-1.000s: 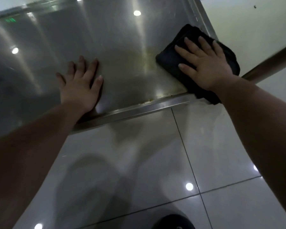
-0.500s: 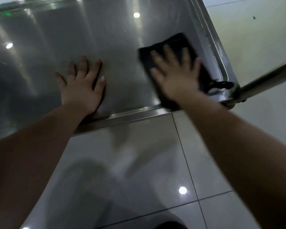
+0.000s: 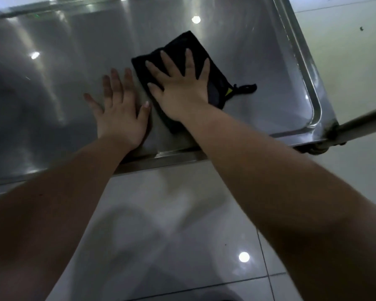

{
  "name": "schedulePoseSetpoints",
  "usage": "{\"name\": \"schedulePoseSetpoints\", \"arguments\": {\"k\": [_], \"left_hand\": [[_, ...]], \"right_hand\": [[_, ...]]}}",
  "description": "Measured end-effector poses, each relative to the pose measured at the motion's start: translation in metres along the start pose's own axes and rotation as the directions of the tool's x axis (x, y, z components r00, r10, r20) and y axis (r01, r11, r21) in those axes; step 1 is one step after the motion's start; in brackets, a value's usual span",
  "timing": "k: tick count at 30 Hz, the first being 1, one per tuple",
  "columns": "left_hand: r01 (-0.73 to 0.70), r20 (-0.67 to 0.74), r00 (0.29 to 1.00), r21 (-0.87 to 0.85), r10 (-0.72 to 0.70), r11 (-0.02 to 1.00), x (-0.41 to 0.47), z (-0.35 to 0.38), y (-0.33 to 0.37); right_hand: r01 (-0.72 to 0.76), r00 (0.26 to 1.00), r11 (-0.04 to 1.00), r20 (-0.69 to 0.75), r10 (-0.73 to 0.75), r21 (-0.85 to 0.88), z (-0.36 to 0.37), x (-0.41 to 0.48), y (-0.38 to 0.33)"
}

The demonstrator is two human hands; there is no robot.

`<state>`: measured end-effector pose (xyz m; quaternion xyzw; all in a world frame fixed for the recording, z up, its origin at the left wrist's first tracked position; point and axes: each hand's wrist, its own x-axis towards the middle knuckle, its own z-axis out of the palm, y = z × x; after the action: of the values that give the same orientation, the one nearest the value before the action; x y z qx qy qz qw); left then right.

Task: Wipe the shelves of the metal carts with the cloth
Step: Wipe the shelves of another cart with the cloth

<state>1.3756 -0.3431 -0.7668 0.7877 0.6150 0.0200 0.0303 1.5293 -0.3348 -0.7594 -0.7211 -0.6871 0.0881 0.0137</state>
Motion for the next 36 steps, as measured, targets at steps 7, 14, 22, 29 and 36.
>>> {"name": "schedulePoseSetpoints", "arguments": {"k": [7,14,22,29,36], "left_hand": [[-0.005,0.056,0.998,0.053,0.002,0.999,0.002,0.001,0.005],[0.006,0.066,0.998,0.051,-0.009,0.999,-0.001,-0.003,0.007],[-0.001,0.056,0.998,0.027,0.000,1.000,0.000,-0.003,0.005],[0.011,0.055,0.998,0.051,-0.014,0.999,-0.002,-0.001,0.007],[-0.038,0.100,0.994,-0.025,0.041,0.999,0.001,-0.010,-0.003]], "right_hand": [[-0.400,0.916,0.916,-0.042,0.400,0.008,-0.031,-0.018,0.173],[-0.306,0.951,0.951,-0.035,0.307,0.042,0.003,-0.068,0.045],[-0.270,0.963,0.962,-0.027,0.269,-0.048,-0.012,-0.095,0.150],[-0.477,0.878,0.879,-0.038,0.477,-0.006,-0.003,-0.110,0.111],[-0.131,0.991,0.990,0.027,0.130,0.045,0.012,-0.107,0.006]]}}
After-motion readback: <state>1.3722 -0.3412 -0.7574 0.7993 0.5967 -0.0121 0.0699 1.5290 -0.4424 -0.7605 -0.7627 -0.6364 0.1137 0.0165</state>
